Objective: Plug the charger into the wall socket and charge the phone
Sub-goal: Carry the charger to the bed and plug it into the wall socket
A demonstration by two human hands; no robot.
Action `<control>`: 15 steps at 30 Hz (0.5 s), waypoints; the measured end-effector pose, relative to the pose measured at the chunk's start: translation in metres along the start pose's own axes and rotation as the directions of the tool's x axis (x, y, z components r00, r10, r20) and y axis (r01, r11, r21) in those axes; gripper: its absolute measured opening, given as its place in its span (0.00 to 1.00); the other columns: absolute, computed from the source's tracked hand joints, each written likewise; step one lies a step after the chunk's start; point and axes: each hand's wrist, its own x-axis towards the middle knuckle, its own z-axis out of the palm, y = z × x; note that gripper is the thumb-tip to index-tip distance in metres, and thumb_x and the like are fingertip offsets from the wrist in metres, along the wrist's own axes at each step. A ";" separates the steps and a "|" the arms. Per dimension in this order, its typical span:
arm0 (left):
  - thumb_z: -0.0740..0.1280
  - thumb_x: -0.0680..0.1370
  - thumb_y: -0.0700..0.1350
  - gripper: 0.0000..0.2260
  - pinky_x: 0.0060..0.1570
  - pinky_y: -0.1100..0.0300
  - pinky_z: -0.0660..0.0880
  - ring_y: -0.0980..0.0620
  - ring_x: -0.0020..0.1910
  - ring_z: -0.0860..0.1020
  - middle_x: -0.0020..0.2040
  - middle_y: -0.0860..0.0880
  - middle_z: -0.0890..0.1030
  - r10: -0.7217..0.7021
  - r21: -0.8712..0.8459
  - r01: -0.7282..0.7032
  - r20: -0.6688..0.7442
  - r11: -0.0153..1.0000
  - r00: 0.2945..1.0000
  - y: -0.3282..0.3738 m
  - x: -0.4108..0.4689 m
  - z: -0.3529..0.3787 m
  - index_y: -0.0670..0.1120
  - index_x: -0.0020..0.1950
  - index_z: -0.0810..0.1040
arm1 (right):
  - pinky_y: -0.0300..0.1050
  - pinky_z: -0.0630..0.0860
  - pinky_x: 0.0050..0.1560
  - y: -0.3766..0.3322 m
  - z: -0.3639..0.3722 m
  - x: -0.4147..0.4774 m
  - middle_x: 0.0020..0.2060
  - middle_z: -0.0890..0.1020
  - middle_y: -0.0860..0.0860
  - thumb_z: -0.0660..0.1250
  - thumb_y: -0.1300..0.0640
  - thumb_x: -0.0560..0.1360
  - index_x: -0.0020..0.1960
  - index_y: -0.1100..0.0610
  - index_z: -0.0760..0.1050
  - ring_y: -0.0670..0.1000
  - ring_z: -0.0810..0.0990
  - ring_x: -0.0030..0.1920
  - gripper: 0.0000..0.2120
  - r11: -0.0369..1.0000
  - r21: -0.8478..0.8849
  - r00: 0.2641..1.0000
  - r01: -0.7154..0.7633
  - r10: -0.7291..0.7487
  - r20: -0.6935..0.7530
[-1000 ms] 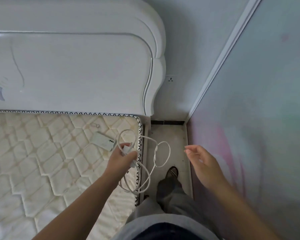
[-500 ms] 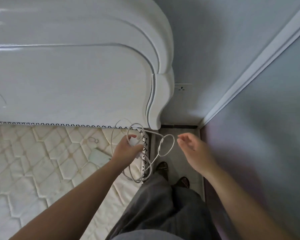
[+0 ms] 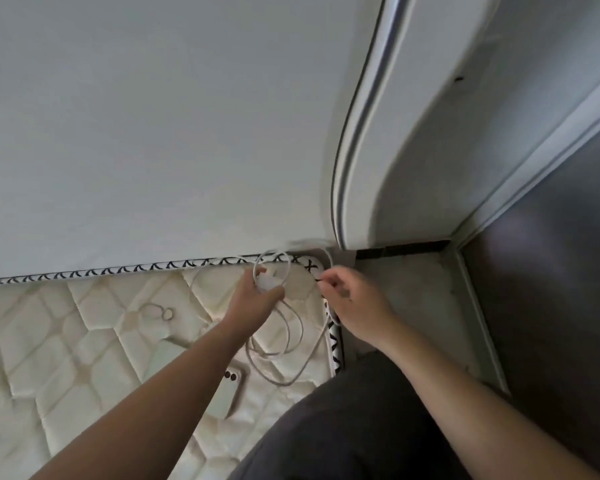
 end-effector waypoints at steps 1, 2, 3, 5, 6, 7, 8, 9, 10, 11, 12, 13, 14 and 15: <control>0.69 0.70 0.43 0.22 0.49 0.57 0.71 0.49 0.48 0.75 0.52 0.47 0.76 0.025 0.009 -0.025 0.030 1.000 0.999 -0.011 0.006 -0.001 0.46 0.63 0.69 | 0.26 0.67 0.41 0.004 0.014 0.003 0.50 0.78 0.46 0.59 0.50 0.76 0.55 0.51 0.74 0.43 0.75 0.47 0.11 1.000 -0.004 1.000 0.008 -0.008 -0.025; 0.69 0.70 0.43 0.24 0.52 0.58 0.69 0.50 0.52 0.74 0.55 0.48 0.74 0.051 0.015 -0.052 0.060 0.999 0.997 -0.019 0.008 -0.004 0.47 0.65 0.68 | 0.26 0.67 0.40 0.004 0.025 0.003 0.49 0.78 0.46 0.60 0.51 0.76 0.55 0.52 0.75 0.44 0.76 0.47 0.11 1.000 0.000 0.999 0.006 -0.006 -0.052; 0.69 0.70 0.43 0.25 0.54 0.59 0.67 0.51 0.55 0.72 0.57 0.48 0.73 0.077 0.024 -0.080 0.087 0.997 0.993 -0.025 0.009 -0.009 0.47 0.67 0.68 | 0.26 0.68 0.40 0.003 0.035 0.003 0.49 0.78 0.46 0.60 0.51 0.76 0.55 0.53 0.75 0.44 0.76 0.46 0.11 1.000 0.007 0.997 -0.006 0.006 -0.079; 0.68 0.71 0.45 0.26 0.54 0.59 0.65 0.51 0.58 0.72 0.61 0.47 0.74 0.100 0.072 -0.109 0.118 0.991 0.988 -0.033 0.006 -0.022 0.46 0.68 0.67 | 0.35 0.72 0.44 -0.001 0.050 -0.001 0.51 0.79 0.48 0.60 0.51 0.75 0.56 0.53 0.75 0.46 0.77 0.48 0.12 0.998 0.017 0.992 -0.058 0.060 -0.109; 0.68 0.71 0.47 0.25 0.54 0.58 0.65 0.49 0.59 0.73 0.62 0.46 0.74 0.101 0.100 -0.113 0.116 0.988 0.988 -0.035 0.006 -0.028 0.46 0.68 0.68 | 0.40 0.73 0.47 -0.002 0.057 -0.003 0.52 0.80 0.49 0.61 0.52 0.75 0.57 0.54 0.74 0.47 0.77 0.49 0.13 0.997 0.006 0.991 -0.082 0.082 -0.110; 0.68 0.71 0.48 0.25 0.54 0.58 0.66 0.47 0.58 0.74 0.63 0.45 0.75 0.103 0.122 -0.116 0.104 0.986 0.989 -0.037 0.006 -0.034 0.46 0.67 0.68 | 0.43 0.73 0.49 -0.002 0.063 -0.003 0.53 0.80 0.49 0.61 0.52 0.75 0.57 0.54 0.74 0.48 0.78 0.51 0.13 0.996 -0.020 0.991 -0.091 0.088 -0.104; 0.68 0.71 0.51 0.24 0.52 0.57 0.68 0.47 0.56 0.75 0.62 0.45 0.76 0.110 0.137 -0.120 0.082 0.983 0.991 -0.039 0.008 -0.040 0.47 0.65 0.70 | 0.43 0.73 0.49 -0.001 0.068 -0.002 0.53 0.80 0.49 0.61 0.52 0.75 0.57 0.54 0.74 0.49 0.78 0.51 0.13 0.995 -0.052 0.992 -0.090 0.084 -0.095; 0.69 0.70 0.52 0.23 0.51 0.57 0.69 0.48 0.53 0.76 0.60 0.46 0.77 0.123 0.152 -0.130 0.055 0.980 0.991 -0.042 0.010 -0.046 0.48 0.63 0.71 | 0.44 0.73 0.50 0.000 0.073 0.000 0.52 0.80 0.49 0.61 0.51 0.75 0.57 0.54 0.74 0.49 0.78 0.51 0.12 0.993 -0.081 0.992 -0.087 0.079 -0.094; 0.69 0.69 0.54 0.22 0.50 0.56 0.71 0.50 0.51 0.77 0.58 0.47 0.78 0.142 0.168 -0.144 0.025 0.975 0.990 -0.045 0.013 -0.052 0.48 0.61 0.73 | 0.45 0.74 0.51 0.000 0.078 0.004 0.52 0.80 0.49 0.61 0.51 0.75 0.56 0.53 0.74 0.48 0.78 0.51 0.12 0.991 -0.099 0.992 -0.087 0.076 -0.103; 0.70 0.69 0.55 0.22 0.50 0.56 0.72 0.50 0.50 0.77 0.56 0.48 0.78 0.156 0.185 -0.153 -0.003 0.971 0.988 -0.050 0.016 -0.058 0.48 0.59 0.73 | 0.46 0.75 0.52 0.000 0.083 0.009 0.53 0.80 0.49 0.62 0.51 0.75 0.56 0.53 0.74 0.48 0.78 0.50 0.12 0.991 -0.101 0.990 -0.090 0.078 -0.114; 0.71 0.68 0.56 0.22 0.51 0.55 0.73 0.51 0.50 0.77 0.54 0.49 0.78 0.163 0.200 -0.156 -0.023 0.967 0.986 -0.055 0.017 -0.064 0.48 0.59 0.74 | 0.47 0.75 0.52 -0.001 0.088 0.013 0.53 0.80 0.50 0.62 0.52 0.74 0.56 0.54 0.74 0.48 0.77 0.50 0.12 0.990 -0.106 0.989 -0.088 0.075 -0.124; 0.71 0.68 0.56 0.22 0.51 0.55 0.74 0.51 0.50 0.78 0.53 0.50 0.79 0.157 0.213 -0.147 -0.031 0.966 0.987 -0.060 0.017 -0.068 0.48 0.58 0.74 | 0.45 0.74 0.50 -0.003 0.093 0.015 0.52 0.80 0.51 0.63 0.52 0.74 0.56 0.54 0.74 0.48 0.77 0.48 0.13 0.989 -0.127 0.989 -0.077 0.060 -0.132; 0.71 0.69 0.56 0.21 0.49 0.55 0.75 0.51 0.49 0.78 0.51 0.51 0.80 0.141 0.220 -0.131 -0.029 0.967 0.990 -0.066 0.017 -0.071 0.48 0.57 0.75 | 0.43 0.72 0.48 -0.004 0.099 0.018 0.51 0.80 0.51 0.65 0.52 0.73 0.55 0.55 0.75 0.48 0.76 0.47 0.13 0.986 -0.156 0.990 -0.066 0.044 -0.135; 0.71 0.69 0.57 0.19 0.45 0.58 0.75 0.53 0.47 0.79 0.48 0.52 0.81 0.126 0.219 -0.118 -0.022 0.969 0.992 -0.071 0.016 -0.073 0.48 0.55 0.76 | 0.43 0.71 0.46 -0.006 0.106 0.020 0.49 0.79 0.51 0.66 0.52 0.72 0.55 0.55 0.75 0.49 0.76 0.46 0.13 0.982 -0.177 0.990 -0.062 0.038 -0.137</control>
